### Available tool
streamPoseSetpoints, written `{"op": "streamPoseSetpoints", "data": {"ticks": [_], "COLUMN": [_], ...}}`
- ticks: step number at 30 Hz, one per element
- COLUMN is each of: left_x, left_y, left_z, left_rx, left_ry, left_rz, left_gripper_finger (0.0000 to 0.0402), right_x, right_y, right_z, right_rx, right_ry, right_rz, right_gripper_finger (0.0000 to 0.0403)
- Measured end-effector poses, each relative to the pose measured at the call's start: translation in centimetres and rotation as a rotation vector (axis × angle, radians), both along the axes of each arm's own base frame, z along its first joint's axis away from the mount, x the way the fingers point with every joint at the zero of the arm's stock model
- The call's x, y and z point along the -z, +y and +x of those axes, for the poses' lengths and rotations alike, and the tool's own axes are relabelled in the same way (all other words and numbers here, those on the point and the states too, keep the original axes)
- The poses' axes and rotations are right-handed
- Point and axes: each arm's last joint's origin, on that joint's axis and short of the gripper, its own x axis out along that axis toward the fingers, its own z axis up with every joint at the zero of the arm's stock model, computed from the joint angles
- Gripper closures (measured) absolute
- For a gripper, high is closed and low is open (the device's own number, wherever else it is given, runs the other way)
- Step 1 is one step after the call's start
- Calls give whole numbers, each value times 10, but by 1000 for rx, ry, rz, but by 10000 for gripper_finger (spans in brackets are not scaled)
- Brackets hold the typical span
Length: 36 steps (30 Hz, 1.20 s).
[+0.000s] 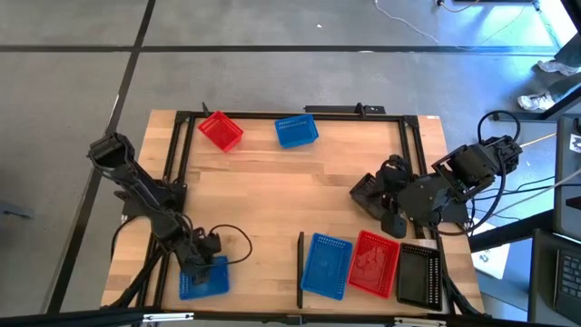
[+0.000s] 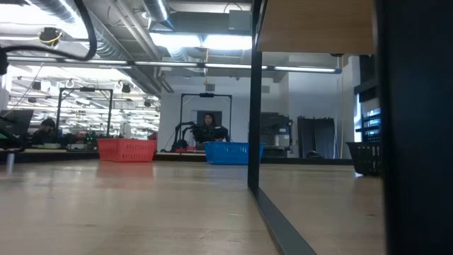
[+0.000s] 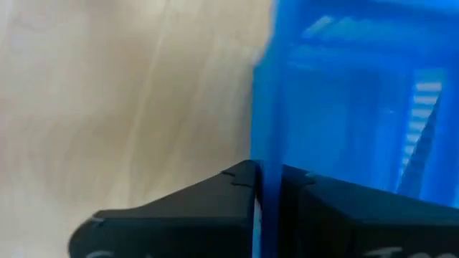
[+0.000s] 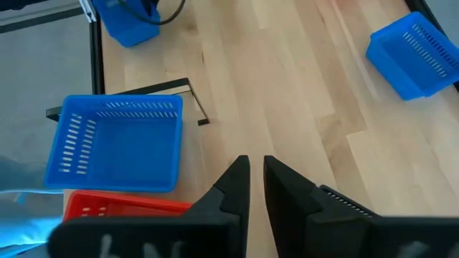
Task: Stack baskets on shelf by color
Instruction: Stack the bottom blue bin on top of the blue bin on the shelf
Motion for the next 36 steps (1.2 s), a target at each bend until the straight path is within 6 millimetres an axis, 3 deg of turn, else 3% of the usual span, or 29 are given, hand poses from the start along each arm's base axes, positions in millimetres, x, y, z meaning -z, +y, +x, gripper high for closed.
{"op": "streamPoseSetpoints", "data": {"ticks": [6,11,15,24,30,36], "left_x": [-10,-43,-84,-183,-204,-208], "left_y": [9,24,45,97,123,138], "left_z": [9,22,29,52,82,111], "left_rx": [-58,-160,-231,-387,-502,-482], "left_ry": [32,-87,-177,-446,-474,-460], "left_rz": [-93,-76,103,737,1050,1163], "left_gripper_finger": [401,401,401,401,401,401], "right_x": [0,0,-1,0,8,14], "right_y": [0,0,0,-6,-9,-13], "right_z": [0,0,1,10,27,49], "right_rx": [0,-35,-51,70,119,149], "right_ry": [0,-2,-12,-71,-61,-73], "right_rz": [0,-26,-48,-192,-293,-450], "right_gripper_finger": [361,361,361,361,361,361]}}
